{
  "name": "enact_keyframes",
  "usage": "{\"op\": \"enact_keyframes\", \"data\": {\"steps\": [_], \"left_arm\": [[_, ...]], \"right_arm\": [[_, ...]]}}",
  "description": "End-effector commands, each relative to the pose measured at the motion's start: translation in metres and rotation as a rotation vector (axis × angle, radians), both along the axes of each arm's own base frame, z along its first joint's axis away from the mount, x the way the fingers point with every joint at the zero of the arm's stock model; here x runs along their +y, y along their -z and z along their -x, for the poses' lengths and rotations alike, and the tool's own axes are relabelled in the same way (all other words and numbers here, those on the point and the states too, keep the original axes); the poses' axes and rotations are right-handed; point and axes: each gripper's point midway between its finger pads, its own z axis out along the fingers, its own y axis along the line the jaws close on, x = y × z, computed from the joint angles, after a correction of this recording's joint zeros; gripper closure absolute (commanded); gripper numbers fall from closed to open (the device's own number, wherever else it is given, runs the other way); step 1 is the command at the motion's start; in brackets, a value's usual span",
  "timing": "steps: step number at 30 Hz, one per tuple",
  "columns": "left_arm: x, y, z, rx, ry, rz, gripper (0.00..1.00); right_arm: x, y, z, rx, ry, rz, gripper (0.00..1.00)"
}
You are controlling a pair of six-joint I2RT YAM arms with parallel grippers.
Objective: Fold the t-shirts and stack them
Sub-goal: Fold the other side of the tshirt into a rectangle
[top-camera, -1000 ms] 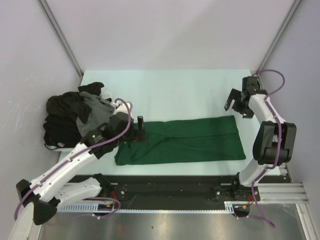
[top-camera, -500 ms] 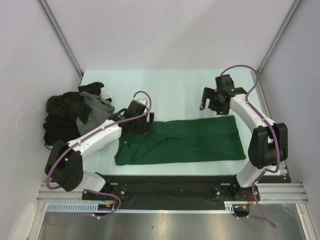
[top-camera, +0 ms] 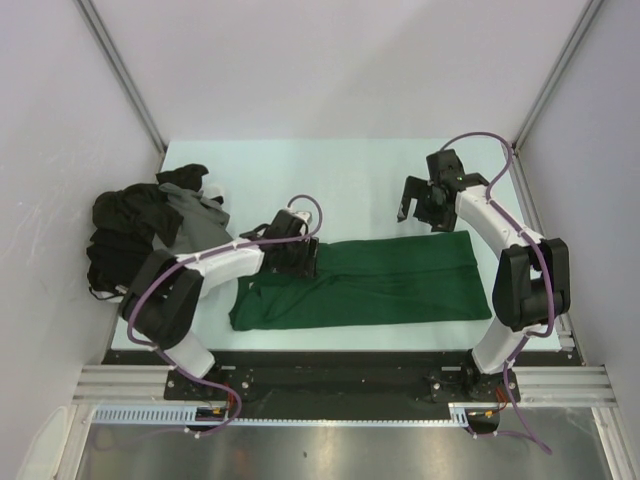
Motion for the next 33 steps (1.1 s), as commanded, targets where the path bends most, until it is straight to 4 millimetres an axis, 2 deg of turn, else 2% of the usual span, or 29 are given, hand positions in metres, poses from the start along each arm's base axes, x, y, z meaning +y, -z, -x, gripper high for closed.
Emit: {"op": "enact_keyframes", "data": {"steps": [1,5,7,10,17,21,26,33], "left_arm": [[-0.015,-0.018,-0.005,-0.070,0.048,0.102,0.35],[-0.024,-0.026,0.005,-0.070,0.078,0.172,0.46],[-0.024,-0.023,0.009,-0.056,0.083,0.173,0.53],[-0.018,-0.022,0.015,-0.045,0.076,0.145,0.59],[-0.023,-0.050,0.037,-0.100,0.145,0.181,0.61],[-0.027,-0.045,0.054,-0.063,0.197,0.190,0.67],[-0.033,-0.038,0.063,-0.018,0.230,0.172,0.70],[-0.050,-0.041,0.108,0.049,0.363,0.184,0.75]], "right_arm": [[-0.005,-0.014,-0.006,-0.030,0.012,0.011,0.00],[-0.006,-0.010,-0.003,-0.015,0.015,0.015,0.00],[-0.012,-0.009,-0.003,-0.015,0.031,0.042,0.00],[-0.014,-0.008,0.000,-0.009,0.031,0.050,0.00],[-0.018,0.002,0.006,0.017,0.052,0.066,0.00],[-0.019,0.008,0.007,0.035,0.055,0.071,0.00],[-0.022,0.010,0.010,0.046,0.059,0.086,0.00],[-0.029,0.013,0.019,0.063,0.065,0.116,0.00]]}}
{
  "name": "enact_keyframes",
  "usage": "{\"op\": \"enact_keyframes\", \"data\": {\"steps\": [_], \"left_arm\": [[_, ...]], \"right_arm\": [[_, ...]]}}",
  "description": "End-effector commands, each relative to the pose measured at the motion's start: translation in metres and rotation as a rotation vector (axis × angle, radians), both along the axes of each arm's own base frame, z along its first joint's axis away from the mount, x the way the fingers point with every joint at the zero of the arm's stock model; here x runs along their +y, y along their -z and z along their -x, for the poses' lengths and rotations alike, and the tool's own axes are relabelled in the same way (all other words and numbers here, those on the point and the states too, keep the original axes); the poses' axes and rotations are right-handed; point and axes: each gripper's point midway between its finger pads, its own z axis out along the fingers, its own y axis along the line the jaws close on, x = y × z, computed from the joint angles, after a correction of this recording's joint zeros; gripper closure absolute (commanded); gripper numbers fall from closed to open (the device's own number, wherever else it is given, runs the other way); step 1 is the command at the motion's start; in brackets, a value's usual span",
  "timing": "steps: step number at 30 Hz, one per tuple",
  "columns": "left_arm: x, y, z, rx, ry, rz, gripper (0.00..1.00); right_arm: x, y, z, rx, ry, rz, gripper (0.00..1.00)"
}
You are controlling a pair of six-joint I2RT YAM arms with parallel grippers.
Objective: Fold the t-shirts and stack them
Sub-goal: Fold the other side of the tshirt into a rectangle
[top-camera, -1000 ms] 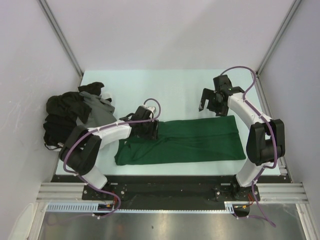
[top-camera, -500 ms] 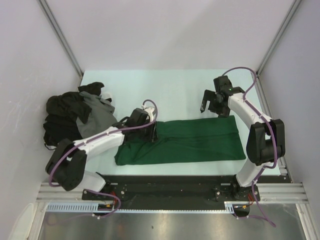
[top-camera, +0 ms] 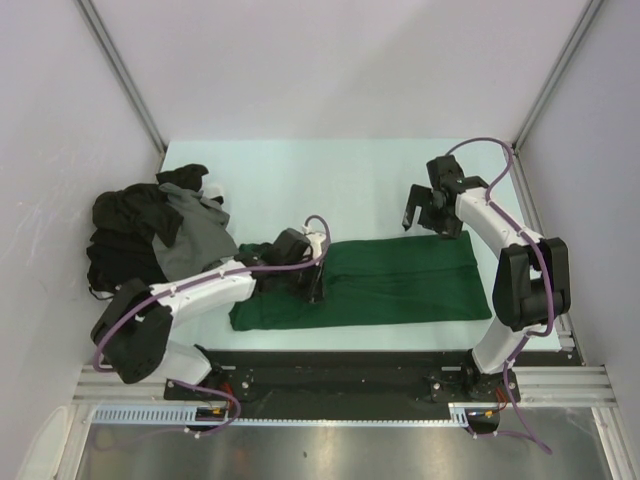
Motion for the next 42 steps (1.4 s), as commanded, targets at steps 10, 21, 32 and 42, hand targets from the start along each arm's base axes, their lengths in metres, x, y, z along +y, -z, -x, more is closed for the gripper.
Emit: {"op": "enact_keyframes", "data": {"steps": [10,21,32,42], "left_arm": [[-0.011,-0.006,0.039,0.044,0.134,0.009,0.76],[0.049,-0.104,-0.066,-0.046,-0.522,-0.017,0.03],[0.090,-0.115,-0.087,0.030,-1.123,0.044,0.01],[0.086,-0.083,-0.065,0.114,-1.201,0.141,0.00]], "right_arm": [[-0.007,0.010,0.012,0.041,0.008,0.031,0.00],[0.028,-0.020,-0.009,-0.048,-0.173,-0.113,0.00],[0.055,-0.063,-0.039,-0.448,-0.516,-0.036,0.00],[0.092,-0.108,0.032,-0.739,-0.958,-0.208,0.00]]}}
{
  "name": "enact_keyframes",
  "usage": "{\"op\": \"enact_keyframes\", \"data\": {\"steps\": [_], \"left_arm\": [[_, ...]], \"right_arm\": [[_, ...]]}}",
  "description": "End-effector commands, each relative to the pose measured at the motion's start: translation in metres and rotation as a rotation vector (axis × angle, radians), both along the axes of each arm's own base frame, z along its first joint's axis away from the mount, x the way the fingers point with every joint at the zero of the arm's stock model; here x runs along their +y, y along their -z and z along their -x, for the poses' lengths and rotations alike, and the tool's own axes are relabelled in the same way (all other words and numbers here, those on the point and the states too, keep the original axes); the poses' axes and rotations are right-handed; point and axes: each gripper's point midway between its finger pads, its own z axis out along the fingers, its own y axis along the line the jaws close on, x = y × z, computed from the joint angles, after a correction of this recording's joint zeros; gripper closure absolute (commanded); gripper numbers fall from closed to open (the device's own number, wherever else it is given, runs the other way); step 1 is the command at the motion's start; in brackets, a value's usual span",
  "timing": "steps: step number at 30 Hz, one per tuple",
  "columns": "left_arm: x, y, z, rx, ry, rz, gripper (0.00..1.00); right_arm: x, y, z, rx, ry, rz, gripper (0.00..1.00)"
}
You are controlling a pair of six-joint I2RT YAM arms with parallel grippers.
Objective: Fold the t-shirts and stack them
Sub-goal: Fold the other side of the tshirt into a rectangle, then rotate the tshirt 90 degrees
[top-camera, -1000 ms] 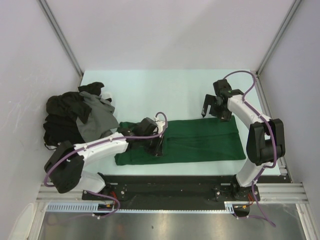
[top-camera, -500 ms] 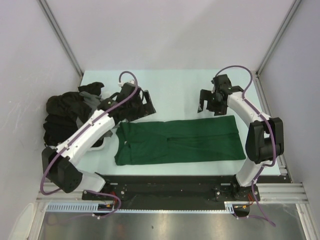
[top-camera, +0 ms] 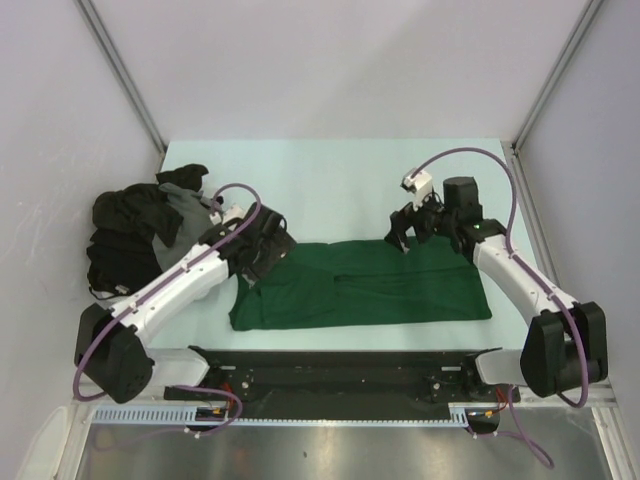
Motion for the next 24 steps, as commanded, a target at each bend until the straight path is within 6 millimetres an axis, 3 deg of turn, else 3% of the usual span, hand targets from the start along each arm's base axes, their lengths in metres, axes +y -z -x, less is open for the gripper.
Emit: {"op": "enact_keyframes", "data": {"steps": [1,5,6,7,12,17,20,21,23,24], "left_arm": [[-0.009,-0.010,-0.001,-0.073,-0.053,0.097,0.00],[-0.001,-0.008,0.013,-0.089,-0.079,0.100,0.01],[0.000,-0.005,0.017,-0.077,-0.086,0.105,0.01],[0.003,0.001,0.021,-0.069,-0.096,0.104,0.01],[0.017,0.007,0.030,-0.058,-0.185,0.073,0.01],[0.015,-0.001,0.034,-0.030,-0.308,0.103,0.01],[0.007,-0.009,0.035,-0.009,-0.388,0.123,0.00],[0.006,-0.008,0.038,0.012,-0.407,0.118,0.01],[-0.004,-0.005,0.033,0.033,-0.433,0.137,0.01],[-0.008,-0.001,0.034,0.055,-0.444,0.145,0.01]], "right_arm": [[0.025,-0.053,0.002,0.002,-0.019,-0.259,0.00],[0.021,-0.053,-0.003,0.115,0.209,-0.313,0.00],[0.012,-0.042,-0.006,0.161,0.289,-0.285,0.00],[0.011,-0.050,-0.011,0.162,0.315,-0.291,0.00],[0.001,-0.037,-0.025,0.199,0.417,-0.247,0.00],[-0.009,-0.034,-0.035,0.114,0.441,-0.187,0.00],[-0.013,-0.036,-0.044,-0.090,0.320,-0.058,0.00],[-0.008,-0.047,-0.051,-0.177,0.257,-0.049,0.00],[0.001,-0.044,-0.047,-0.297,-0.025,0.075,0.00],[0.014,-0.028,-0.028,-0.217,-0.231,0.087,0.00]]}}
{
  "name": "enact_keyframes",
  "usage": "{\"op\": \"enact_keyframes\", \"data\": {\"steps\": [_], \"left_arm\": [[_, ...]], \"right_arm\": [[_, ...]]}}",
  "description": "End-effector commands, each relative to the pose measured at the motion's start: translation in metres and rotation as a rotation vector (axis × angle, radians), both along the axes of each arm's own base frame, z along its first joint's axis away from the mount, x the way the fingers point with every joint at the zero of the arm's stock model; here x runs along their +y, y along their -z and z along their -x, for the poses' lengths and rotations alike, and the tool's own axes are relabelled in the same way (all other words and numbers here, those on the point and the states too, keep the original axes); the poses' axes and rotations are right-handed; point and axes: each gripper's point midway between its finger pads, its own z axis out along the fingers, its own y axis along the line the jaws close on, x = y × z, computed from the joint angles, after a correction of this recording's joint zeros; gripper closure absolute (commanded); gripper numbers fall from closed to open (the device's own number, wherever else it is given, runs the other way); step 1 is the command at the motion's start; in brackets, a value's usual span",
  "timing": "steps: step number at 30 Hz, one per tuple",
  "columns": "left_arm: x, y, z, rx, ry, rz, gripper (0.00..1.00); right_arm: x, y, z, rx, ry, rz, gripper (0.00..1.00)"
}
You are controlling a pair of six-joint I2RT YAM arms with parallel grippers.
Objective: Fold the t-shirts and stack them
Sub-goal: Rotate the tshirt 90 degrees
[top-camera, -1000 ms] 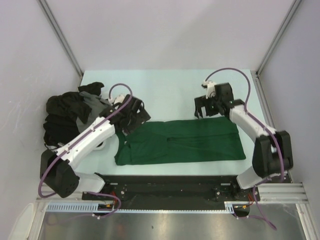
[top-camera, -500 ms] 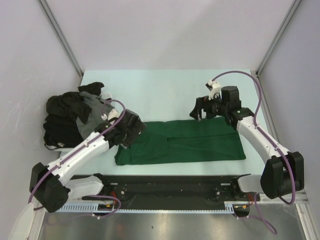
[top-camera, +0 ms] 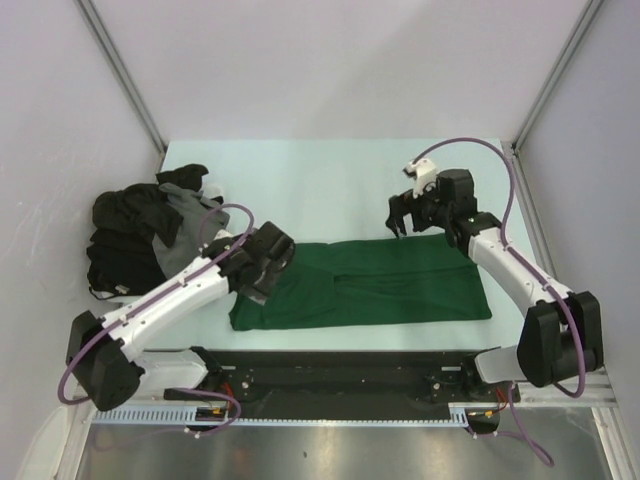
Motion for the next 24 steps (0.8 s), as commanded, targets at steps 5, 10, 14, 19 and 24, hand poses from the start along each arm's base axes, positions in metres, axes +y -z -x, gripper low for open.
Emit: {"op": "enact_keyframes", "data": {"steps": [5,10,14,19,24], "left_arm": [[-0.018,0.026,-0.011,0.106,-0.222,0.041,0.01],[-0.025,0.045,-0.023,0.149,-0.264,0.037,0.01],[-0.020,0.067,-0.025,0.213,-0.276,-0.050,0.01],[-0.018,0.094,-0.024,0.243,-0.288,-0.055,0.00],[-0.013,0.109,-0.031,0.259,-0.304,-0.084,0.01]], "right_arm": [[0.011,0.025,0.019,0.002,-0.744,0.365,0.00],[0.011,0.065,0.031,0.018,-0.798,0.473,0.00],[0.003,0.093,0.036,0.063,-0.778,0.530,0.00],[-0.004,0.111,0.030,0.022,-0.724,0.613,0.00],[-0.012,0.135,0.021,0.044,-0.655,0.658,0.00]]}}
